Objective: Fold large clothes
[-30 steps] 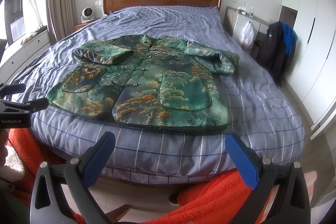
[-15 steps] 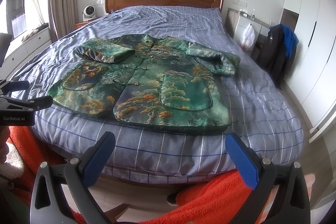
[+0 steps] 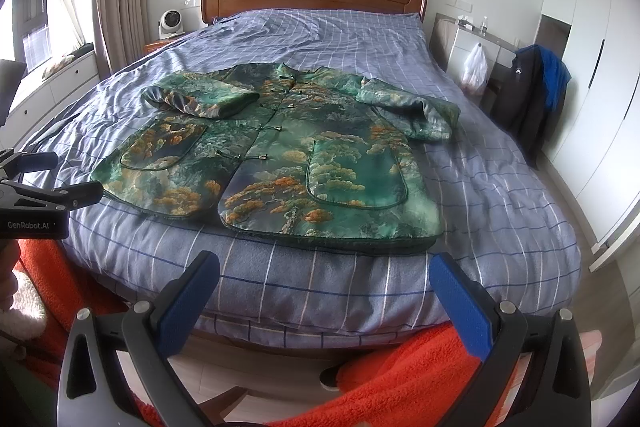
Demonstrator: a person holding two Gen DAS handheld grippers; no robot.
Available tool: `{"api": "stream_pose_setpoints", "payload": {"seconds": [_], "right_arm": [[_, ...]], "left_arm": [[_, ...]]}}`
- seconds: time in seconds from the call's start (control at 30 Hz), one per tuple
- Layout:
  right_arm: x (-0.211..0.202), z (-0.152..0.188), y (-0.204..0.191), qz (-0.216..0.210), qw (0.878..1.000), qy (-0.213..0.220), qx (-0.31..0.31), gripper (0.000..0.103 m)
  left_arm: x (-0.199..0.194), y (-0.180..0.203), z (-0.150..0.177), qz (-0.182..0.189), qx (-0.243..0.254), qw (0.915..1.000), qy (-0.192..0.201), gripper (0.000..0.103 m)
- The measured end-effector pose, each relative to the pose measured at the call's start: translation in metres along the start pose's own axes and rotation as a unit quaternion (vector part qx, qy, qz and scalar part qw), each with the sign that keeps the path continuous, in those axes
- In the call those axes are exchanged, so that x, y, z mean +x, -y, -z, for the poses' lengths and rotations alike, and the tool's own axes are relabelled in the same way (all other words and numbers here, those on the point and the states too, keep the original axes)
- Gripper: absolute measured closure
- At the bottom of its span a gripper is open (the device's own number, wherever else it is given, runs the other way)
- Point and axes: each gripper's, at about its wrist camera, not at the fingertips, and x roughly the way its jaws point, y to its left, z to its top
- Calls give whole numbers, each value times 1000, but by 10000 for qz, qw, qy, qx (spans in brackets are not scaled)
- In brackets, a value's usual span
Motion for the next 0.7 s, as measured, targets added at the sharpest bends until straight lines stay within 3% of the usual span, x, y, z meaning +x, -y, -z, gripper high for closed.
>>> {"api": "stream_pose_setpoints", "payload": {"seconds": [0.7], "right_arm": [[0,1,-2,9,10000,56,-7,0]], "left_arm": [[0,1,-1,-2,14,10000,-11,0]]}}
